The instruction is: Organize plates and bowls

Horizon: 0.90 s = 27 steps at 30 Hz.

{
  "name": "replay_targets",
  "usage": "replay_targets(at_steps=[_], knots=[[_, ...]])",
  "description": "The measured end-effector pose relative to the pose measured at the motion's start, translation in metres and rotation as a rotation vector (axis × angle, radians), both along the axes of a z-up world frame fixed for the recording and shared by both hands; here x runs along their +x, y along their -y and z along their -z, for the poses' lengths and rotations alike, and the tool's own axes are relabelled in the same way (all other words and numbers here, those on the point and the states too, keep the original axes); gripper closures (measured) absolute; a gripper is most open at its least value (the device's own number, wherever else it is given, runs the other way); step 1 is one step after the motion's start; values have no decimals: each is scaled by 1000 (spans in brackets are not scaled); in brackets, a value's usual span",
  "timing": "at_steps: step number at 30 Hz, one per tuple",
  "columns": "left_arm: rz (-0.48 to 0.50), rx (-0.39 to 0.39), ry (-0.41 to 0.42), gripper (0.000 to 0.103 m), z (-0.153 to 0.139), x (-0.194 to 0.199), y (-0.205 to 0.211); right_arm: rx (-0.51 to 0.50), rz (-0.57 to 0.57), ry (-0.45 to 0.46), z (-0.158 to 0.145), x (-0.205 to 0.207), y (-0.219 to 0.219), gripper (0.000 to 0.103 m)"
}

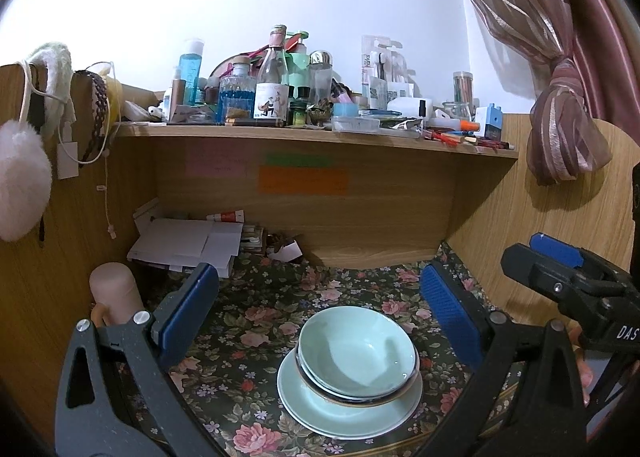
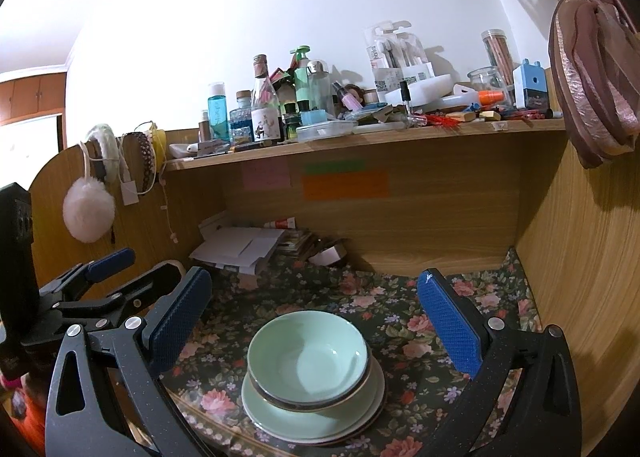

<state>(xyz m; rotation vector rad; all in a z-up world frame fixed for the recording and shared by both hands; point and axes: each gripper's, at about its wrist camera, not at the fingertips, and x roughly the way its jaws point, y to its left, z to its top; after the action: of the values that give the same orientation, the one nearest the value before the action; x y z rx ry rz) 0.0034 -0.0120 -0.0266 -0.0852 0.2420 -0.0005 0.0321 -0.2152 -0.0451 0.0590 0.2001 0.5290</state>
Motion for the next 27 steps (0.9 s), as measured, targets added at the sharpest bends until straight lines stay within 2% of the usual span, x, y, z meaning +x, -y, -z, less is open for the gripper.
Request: replay_targets(at_steps=[27], knots=[[19,-17,-15,0,2,5,4,7,8,-12,1,3,1,0]])
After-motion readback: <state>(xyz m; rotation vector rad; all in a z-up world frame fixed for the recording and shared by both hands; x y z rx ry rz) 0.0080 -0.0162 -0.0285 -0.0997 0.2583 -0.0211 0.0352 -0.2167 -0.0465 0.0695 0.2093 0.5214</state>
